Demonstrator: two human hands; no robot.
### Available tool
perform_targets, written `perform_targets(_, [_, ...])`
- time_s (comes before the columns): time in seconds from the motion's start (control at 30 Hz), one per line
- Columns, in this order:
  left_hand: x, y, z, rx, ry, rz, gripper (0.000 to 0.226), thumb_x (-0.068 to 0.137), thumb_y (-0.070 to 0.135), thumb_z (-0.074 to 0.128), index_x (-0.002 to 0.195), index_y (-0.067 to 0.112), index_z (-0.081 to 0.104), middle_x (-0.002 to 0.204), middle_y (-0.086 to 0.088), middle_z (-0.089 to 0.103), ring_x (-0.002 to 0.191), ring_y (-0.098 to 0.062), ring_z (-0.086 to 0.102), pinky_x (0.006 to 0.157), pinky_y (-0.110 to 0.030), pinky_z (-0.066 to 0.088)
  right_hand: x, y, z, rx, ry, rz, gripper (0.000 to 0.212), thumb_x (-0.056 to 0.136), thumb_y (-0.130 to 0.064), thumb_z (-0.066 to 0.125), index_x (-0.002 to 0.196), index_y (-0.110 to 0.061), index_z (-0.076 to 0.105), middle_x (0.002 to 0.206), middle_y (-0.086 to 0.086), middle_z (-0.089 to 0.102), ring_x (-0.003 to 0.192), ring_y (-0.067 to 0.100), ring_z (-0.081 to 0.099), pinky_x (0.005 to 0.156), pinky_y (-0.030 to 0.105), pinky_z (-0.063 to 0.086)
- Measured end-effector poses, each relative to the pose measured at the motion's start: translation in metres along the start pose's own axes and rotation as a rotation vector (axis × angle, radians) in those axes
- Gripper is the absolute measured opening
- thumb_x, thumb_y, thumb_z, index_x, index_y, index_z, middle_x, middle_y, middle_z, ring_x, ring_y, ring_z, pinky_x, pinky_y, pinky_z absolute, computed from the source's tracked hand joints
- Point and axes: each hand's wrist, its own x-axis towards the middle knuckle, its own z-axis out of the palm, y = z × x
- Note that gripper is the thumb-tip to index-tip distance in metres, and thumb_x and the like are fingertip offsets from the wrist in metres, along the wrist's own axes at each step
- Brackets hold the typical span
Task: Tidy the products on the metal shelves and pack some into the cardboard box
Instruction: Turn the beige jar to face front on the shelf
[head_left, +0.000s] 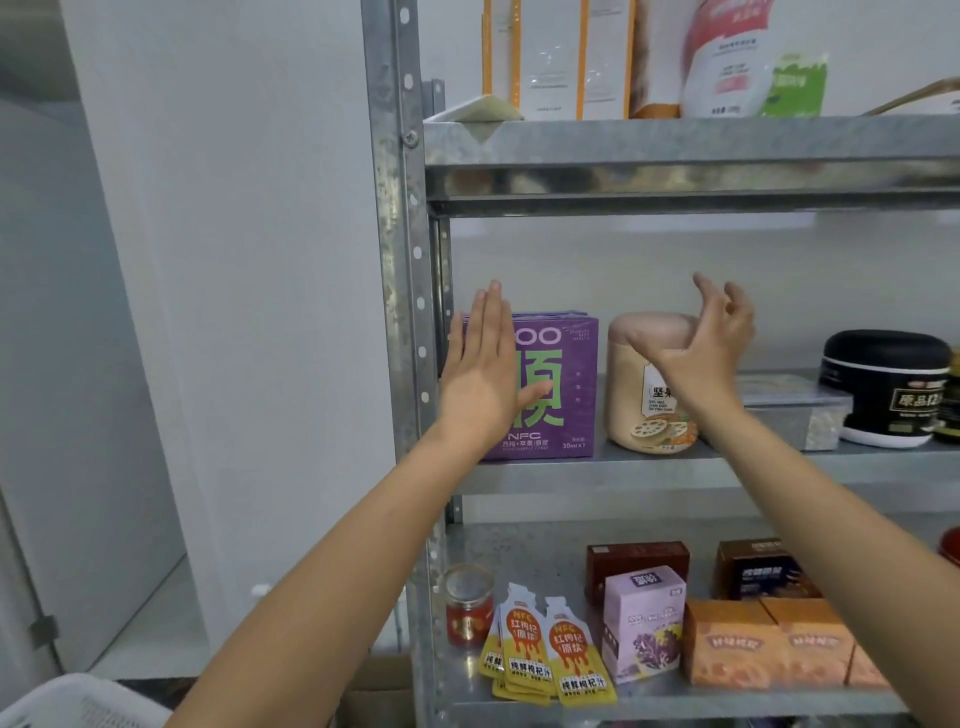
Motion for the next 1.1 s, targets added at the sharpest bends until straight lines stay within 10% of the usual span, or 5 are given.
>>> perform_targets(0.33, [0.004,0.022,0.022,0.001,-0.092,0.026,0.091,0.093,0.069,0.030,0.153,0.018,-0.017,0.163,-0.012,-0.013,0.149,-0.031,-0.017,0.119,-0.047,-0.011,0.009,0.023,-0.006,-0.091,-0.250,-0.078,0.071,0.067,-0.029,0.087,0.129,-0.025,0.053,0.137,0.008,0.033,0.130,0.029,0.028,0.097,0.027,0.028])
perform_targets(0.73, [-0.001,0.028,0.002,-0.099,-0.110,0.022,0.091,0.094,0.068,0.030,0.154,0.018,-0.018,0.159,-0.012,-0.029,0.146,-0.028,-0.028,0.120,-0.045,-0.013,-0.024,0.007,-0.031,0.045,-0.074,-0.085,0.070,0.063,-0.024,0.089,0.125,-0.019,0.057,0.134,0.009,0.043,0.123,0.028,0.042,0.104,0.037,0.038])
perform_targets(0.9, [-0.025,0.064,-0.012,-0.707,0.191,0.023,0.067,0.101,0.046,0.041,0.156,0.019,0.015,0.164,-0.006,-0.004,0.150,-0.019,-0.007,0.115,-0.032,-0.004,-0.035,0.001,-0.062,0.078,-0.103,-0.085,0.072,0.061,-0.026,0.090,0.124,-0.021,0.056,0.125,0.004,0.047,0.113,0.018,0.049,0.094,0.032,0.046])
perform_targets(1.1, [-0.052,0.103,-0.022,-1.577,-0.232,-0.482,0.051,0.103,0.048,0.034,0.138,0.017,0.054,0.144,0.001,0.050,0.133,-0.016,0.044,0.109,-0.028,0.028,-0.060,-0.014,-0.120,0.476,-0.125,0.100,0.058,0.073,-0.015,0.081,0.123,-0.028,0.056,0.124,-0.001,0.054,0.102,0.015,0.059,0.076,0.033,0.058])
